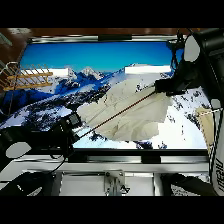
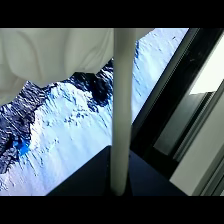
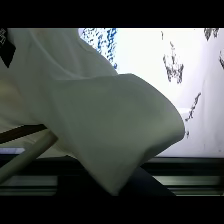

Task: Fold the shirts.

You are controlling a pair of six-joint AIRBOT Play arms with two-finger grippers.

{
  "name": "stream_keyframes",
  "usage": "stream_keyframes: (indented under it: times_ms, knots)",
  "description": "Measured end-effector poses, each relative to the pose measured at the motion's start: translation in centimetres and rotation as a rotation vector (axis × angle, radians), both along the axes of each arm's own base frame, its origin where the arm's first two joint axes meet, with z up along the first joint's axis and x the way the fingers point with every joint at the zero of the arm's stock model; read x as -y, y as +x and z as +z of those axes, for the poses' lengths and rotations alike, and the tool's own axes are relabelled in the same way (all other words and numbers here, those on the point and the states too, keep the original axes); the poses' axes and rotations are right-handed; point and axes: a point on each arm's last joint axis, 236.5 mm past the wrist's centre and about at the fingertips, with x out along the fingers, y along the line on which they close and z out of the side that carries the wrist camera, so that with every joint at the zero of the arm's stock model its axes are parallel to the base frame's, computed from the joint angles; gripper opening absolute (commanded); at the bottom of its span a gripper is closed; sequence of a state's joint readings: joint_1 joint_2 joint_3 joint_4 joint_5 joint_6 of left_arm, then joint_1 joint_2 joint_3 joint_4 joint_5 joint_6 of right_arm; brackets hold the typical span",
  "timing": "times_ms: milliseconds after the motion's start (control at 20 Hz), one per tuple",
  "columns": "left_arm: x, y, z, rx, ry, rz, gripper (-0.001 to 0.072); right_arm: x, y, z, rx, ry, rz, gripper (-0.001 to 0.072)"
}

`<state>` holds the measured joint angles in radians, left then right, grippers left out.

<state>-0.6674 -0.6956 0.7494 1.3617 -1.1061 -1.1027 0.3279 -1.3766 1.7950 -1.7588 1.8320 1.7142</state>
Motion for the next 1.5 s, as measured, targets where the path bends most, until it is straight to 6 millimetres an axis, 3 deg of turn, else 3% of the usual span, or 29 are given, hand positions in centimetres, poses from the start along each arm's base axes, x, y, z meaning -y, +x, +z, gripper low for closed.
stream_keyframes:
  times_ms: [500, 750, 1100, 1500]
  knots:
    - [-0.8, -0.3, -1.0, -0.003, 0.066, -0.054, 0.0052, 0.5, 0.3, 0.1, 0.013, -0.019, -0.009, 0.0079]
    - [-0.7, 0.6, -2.9, -0.011, 0.099, -0.049, 0.0052, -0.2, 0.2, 0.4, 0.022, 0.001, 0.025, 0.0078]
    - [2.8, 1.8, -3.7, -0.005, 0.012, -0.081, 0.0053, -6.4, -0.3, 3.8, 0.143, 0.056, 0.224, 0.0078]
    - [5.4, 2.3, -3.3, -0.02, -0.094, -0.068, 0.0053, -14.0, -4.6, 5.7, 0.177, 0.101, 0.398, 0.0079]
